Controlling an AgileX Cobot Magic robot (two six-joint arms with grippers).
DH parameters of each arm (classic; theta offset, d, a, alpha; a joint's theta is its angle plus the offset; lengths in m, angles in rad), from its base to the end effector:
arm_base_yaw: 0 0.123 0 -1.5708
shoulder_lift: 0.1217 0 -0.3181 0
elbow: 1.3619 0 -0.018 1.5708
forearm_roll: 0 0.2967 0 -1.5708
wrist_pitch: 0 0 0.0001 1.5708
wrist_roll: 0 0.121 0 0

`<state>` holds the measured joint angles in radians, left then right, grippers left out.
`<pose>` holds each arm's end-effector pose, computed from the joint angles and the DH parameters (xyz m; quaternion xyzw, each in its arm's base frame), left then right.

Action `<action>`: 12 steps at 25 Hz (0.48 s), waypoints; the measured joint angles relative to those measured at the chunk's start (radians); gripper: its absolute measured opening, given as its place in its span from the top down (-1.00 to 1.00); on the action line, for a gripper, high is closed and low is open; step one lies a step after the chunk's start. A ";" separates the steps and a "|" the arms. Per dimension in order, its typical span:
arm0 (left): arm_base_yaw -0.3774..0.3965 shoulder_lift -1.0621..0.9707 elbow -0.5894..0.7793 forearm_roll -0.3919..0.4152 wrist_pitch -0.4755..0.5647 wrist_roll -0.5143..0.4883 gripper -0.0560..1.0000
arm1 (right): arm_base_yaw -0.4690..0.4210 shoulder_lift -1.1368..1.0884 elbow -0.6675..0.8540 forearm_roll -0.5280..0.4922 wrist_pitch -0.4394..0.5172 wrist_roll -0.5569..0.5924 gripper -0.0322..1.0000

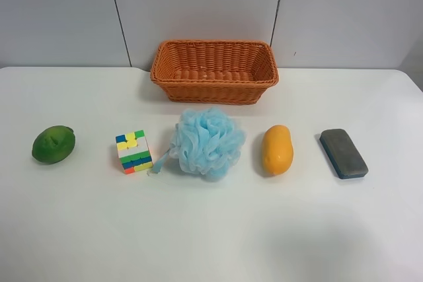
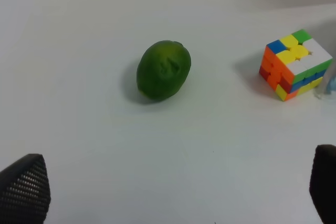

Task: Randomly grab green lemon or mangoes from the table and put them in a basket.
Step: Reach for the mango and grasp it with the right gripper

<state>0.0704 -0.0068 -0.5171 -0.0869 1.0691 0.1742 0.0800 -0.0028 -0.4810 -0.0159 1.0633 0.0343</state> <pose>0.0255 -0.0074 0.2912 0.0464 0.8471 0.0213 0.5290 0.0307 0.0008 0.2790 -0.0194 0.8579 0.0214 0.5131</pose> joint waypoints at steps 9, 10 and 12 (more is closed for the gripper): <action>0.000 0.000 0.000 0.000 0.000 0.000 -0.99 | 0.000 0.000 0.000 0.000 0.000 0.000 -0.98; 0.000 0.000 0.000 0.000 0.000 0.000 -0.99 | 0.000 0.000 0.000 0.000 0.000 0.000 -0.98; 0.000 0.000 0.000 0.000 0.000 0.000 -0.99 | 0.000 0.000 0.000 0.000 0.000 0.000 -0.98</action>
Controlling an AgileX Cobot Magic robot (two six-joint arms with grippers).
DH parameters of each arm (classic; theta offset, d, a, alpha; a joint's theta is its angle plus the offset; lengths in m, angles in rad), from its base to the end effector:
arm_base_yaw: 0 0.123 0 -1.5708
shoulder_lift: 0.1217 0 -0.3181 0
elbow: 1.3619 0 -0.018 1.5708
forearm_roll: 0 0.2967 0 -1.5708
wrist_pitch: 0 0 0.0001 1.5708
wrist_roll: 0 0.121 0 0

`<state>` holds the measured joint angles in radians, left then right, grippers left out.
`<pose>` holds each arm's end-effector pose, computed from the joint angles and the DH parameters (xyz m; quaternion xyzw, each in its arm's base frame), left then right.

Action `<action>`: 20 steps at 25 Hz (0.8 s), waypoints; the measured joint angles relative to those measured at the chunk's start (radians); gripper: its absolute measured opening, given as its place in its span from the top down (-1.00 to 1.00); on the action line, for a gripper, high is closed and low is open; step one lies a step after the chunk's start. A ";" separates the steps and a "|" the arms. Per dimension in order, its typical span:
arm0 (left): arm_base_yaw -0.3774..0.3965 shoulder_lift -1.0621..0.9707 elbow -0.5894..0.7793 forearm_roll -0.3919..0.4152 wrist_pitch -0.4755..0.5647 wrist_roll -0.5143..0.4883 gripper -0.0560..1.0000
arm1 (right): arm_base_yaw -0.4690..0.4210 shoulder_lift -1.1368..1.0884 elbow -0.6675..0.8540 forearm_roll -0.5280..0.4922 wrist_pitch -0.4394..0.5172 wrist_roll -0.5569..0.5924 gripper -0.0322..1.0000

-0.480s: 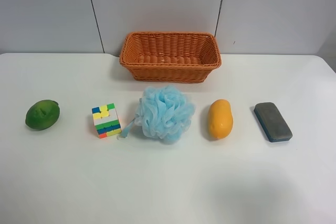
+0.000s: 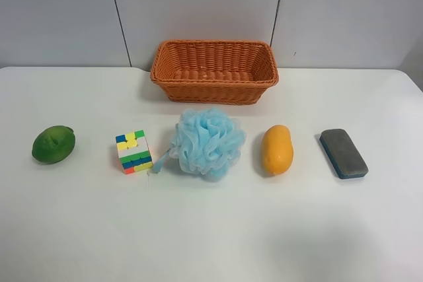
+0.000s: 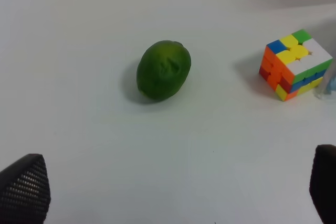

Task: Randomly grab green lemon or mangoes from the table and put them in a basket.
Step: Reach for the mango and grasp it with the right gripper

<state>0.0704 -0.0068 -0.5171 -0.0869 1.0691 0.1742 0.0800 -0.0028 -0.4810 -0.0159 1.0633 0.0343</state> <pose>0.0255 -0.0074 0.2912 0.0464 0.8471 0.0213 0.5290 0.0307 0.0008 0.2790 -0.0194 0.8579 0.0214 0.5131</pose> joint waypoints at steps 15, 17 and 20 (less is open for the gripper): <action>0.000 0.000 0.000 0.000 0.000 0.000 -0.99 | 0.000 0.257 -0.131 0.001 0.000 0.000 -0.98; 0.000 0.000 0.000 0.000 0.000 0.000 -0.99 | 0.000 0.363 -0.196 0.001 -0.001 -0.004 -0.98; 0.000 0.000 0.000 0.000 0.000 0.000 -0.99 | -0.002 0.533 -0.281 0.001 -0.003 -0.034 -0.98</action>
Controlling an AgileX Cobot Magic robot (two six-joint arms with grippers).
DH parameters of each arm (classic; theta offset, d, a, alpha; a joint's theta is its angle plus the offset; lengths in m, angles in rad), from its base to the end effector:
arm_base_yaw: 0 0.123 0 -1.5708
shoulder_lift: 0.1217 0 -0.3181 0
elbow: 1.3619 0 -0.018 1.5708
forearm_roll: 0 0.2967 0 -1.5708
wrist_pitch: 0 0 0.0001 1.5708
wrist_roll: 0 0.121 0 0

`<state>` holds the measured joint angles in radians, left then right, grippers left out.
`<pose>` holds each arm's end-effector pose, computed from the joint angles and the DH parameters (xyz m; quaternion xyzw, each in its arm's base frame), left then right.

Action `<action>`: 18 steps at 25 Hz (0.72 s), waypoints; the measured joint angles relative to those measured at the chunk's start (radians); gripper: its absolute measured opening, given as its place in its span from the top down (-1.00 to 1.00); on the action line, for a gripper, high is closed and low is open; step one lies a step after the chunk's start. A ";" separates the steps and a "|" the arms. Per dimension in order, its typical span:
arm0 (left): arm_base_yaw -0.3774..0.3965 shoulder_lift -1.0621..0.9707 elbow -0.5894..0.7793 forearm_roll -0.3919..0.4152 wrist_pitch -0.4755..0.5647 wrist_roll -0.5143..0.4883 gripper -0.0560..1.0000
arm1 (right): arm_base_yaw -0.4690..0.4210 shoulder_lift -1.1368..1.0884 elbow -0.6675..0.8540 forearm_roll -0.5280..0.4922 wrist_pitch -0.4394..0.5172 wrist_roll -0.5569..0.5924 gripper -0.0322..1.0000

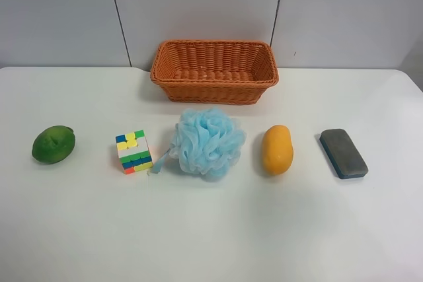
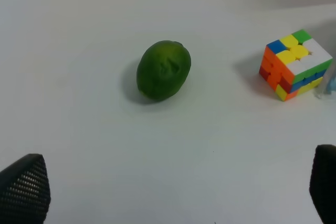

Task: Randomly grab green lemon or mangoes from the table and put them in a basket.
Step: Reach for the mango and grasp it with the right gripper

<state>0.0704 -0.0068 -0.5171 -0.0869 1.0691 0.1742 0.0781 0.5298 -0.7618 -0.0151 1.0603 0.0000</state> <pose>0.0255 -0.0074 0.2912 0.0464 0.8471 0.0213 0.5290 0.1121 0.0072 0.3443 -0.0364 0.9144 0.0082 0.4030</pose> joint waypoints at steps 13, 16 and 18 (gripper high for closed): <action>0.000 0.000 0.000 0.000 0.000 0.000 -0.99 | 0.198 0.692 -0.351 0.000 -0.020 -0.034 -0.98; 0.000 0.000 0.000 0.000 0.000 0.000 -0.99 | 0.249 0.817 -0.384 0.001 -0.022 0.029 -0.98; 0.000 0.000 0.000 0.000 0.000 0.000 -0.99 | 0.258 0.884 -0.393 0.006 -0.022 0.075 -0.98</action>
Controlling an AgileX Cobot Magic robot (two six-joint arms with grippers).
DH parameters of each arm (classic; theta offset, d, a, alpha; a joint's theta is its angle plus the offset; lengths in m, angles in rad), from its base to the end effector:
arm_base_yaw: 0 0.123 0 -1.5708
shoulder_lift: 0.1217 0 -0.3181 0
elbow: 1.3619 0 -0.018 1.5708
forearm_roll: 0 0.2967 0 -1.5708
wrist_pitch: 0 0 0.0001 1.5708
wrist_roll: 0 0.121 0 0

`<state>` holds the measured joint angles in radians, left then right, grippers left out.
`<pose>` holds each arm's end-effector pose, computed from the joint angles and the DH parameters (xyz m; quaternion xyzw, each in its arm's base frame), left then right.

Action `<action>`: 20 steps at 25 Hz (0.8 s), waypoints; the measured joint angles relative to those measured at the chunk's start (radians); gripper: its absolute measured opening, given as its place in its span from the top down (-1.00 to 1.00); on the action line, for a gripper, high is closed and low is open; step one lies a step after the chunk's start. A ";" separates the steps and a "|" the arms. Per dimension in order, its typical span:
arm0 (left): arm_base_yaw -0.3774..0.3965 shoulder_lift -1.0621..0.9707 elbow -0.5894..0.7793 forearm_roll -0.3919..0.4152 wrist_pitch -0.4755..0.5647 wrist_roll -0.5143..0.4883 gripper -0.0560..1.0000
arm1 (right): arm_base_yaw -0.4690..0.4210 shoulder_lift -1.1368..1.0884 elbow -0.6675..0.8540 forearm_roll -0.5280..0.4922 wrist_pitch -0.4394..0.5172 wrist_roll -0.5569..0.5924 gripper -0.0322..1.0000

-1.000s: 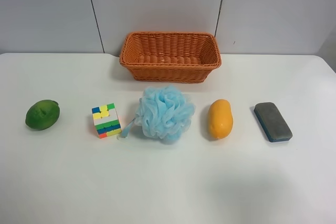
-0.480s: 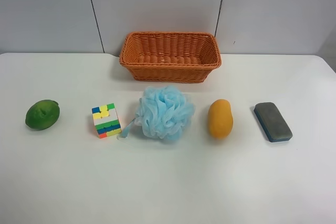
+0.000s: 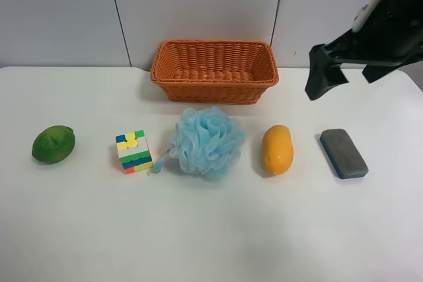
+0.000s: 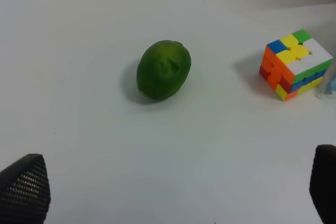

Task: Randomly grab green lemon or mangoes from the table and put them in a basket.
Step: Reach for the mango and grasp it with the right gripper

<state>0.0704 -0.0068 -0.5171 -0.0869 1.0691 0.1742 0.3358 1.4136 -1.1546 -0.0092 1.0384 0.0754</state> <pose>0.0255 -0.0074 0.2912 0.0464 0.8471 0.0213 0.5290 0.3088 0.1068 0.2947 -0.1293 0.9752 0.0324 0.1764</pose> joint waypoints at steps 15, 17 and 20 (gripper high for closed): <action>0.000 0.000 0.000 0.000 0.000 0.000 -0.99 | 0.005 0.370 0.000 0.022 -0.173 0.088 -0.98; 0.000 0.000 0.000 0.000 0.000 0.000 -0.99 | 0.005 0.409 0.000 0.029 -0.203 0.089 -0.98; 0.000 0.000 0.000 0.000 0.000 0.000 -0.99 | 0.005 0.458 0.000 0.039 -0.249 0.089 -0.98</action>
<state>0.0704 -0.0068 -0.5171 -0.0869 1.0691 0.1742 0.3405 1.8720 -1.1548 0.0294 0.7891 0.1644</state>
